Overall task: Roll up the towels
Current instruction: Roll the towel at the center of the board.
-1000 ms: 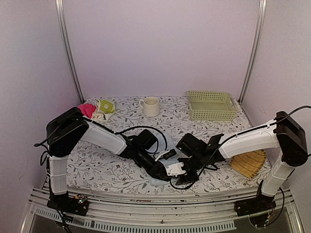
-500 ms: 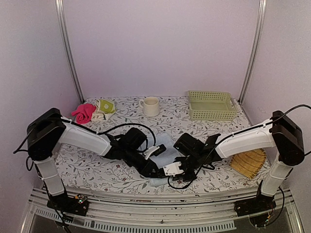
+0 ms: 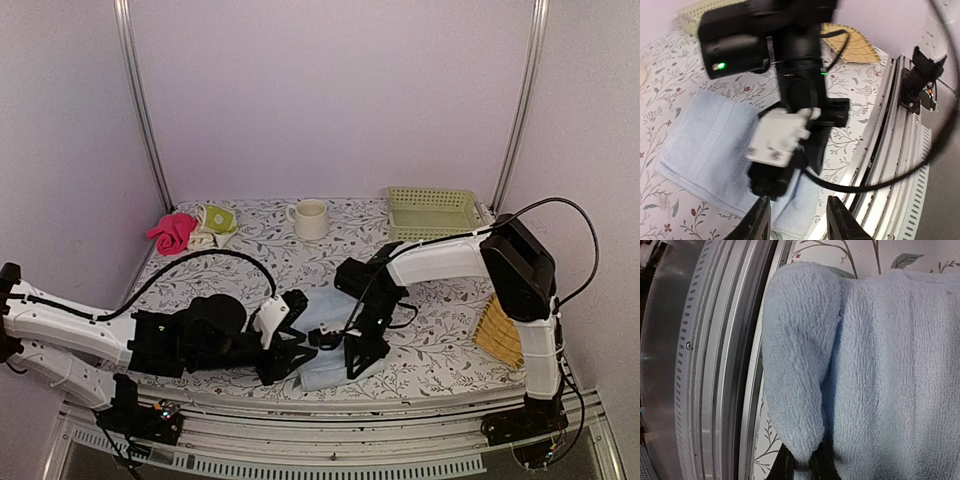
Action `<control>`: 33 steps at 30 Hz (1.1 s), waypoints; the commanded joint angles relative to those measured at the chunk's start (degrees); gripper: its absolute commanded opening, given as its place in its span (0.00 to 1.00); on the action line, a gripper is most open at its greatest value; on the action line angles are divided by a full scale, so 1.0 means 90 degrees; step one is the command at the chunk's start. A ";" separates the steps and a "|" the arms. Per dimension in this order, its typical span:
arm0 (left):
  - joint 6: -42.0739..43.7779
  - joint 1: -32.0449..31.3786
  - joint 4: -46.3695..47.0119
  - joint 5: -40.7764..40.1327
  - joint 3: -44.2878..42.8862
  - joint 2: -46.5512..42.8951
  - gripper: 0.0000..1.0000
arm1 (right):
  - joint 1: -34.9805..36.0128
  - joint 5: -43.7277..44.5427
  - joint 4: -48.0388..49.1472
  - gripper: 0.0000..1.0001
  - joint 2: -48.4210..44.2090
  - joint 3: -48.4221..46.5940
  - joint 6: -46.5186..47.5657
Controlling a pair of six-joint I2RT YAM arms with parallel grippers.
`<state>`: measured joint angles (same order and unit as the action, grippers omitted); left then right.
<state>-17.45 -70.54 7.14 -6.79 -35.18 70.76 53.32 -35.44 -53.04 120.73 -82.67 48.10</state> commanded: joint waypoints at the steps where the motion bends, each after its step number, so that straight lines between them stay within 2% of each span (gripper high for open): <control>1: 0.0266 -0.0892 -0.0279 -0.2152 0.0132 -0.0235 0.41 | -0.0387 -0.0601 -0.1478 0.04 0.1103 -0.0745 0.0233; 5: 0.0503 -0.0933 0.0050 -0.1772 0.0365 0.0052 0.39 | -0.0537 -0.0861 -0.1870 0.04 0.1784 -0.1175 0.0329; 7: 0.0629 -0.0934 0.0017 -0.1886 0.0307 0.0391 0.38 | -0.0552 -0.0836 -0.1844 0.04 0.1889 -0.1202 0.0306; 10: 0.1240 -0.0939 0.0359 -0.1484 0.0240 0.0878 0.37 | -0.0553 -0.0794 -0.1790 0.04 0.1936 -0.1195 0.0198; 13: 0.1679 -0.0958 0.0311 -0.1096 -0.0247 0.1514 0.39 | -0.0547 -0.0780 -0.1774 0.05 0.1923 -0.1176 0.0159; 16: 0.1892 -0.0958 0.0002 -0.1390 -0.0872 0.2260 0.45 | -0.0550 -0.0779 -0.1777 0.05 0.1934 -0.1156 0.0127; 20: 0.2226 -0.1002 -0.0299 -0.1343 -0.1447 0.3003 0.45 | -0.0551 -0.0788 -0.1783 0.05 0.1939 -0.1146 0.0072; 30: 0.2501 -0.1051 -0.0432 -0.1185 -0.1782 0.3669 0.41 | -0.0553 -0.0795 -0.1777 0.05 0.1964 -0.1127 0.0008; 33: 0.2513 -0.1083 -0.0494 -0.1215 -0.1787 0.3753 0.35 | -0.0550 -0.0810 -0.1758 0.05 0.1994 -0.1136 -0.0011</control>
<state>4.05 -79.13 4.69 -17.67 -50.26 103.13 48.14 -50.13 -70.15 134.19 -94.61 48.45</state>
